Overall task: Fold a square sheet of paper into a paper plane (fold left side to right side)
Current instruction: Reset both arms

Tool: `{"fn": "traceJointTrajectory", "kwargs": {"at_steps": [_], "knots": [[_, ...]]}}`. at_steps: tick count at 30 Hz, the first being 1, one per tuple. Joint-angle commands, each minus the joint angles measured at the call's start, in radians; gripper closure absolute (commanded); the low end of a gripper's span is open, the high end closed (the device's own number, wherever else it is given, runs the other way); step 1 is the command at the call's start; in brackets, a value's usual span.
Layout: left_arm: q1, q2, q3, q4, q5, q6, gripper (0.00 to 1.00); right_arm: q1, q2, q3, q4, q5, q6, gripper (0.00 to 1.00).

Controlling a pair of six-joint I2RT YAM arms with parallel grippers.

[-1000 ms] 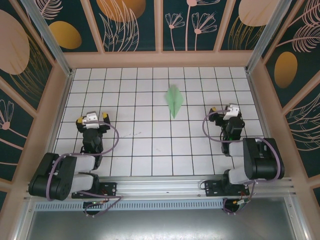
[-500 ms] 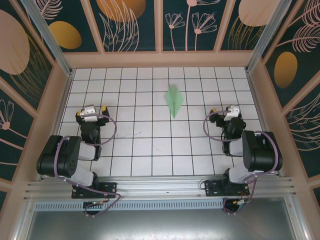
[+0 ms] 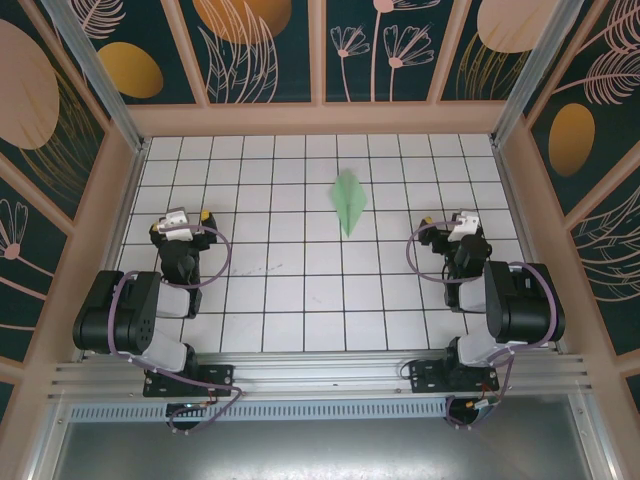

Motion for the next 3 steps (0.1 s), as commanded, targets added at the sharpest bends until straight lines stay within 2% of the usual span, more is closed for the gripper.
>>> {"fn": "traceJointTrajectory", "kwargs": {"at_steps": [1, 3], "knots": [[0.005, -0.004, 0.002, 0.004, -0.006, -0.019, 0.01, 0.008, 0.004, 0.018, 0.051, 0.016, 0.011, 0.01], [0.006, -0.003, 0.002, 0.003, -0.007, -0.019, 0.01, 0.008, 0.004, 0.017, 0.051, 0.015, 0.010, 0.01]]}}
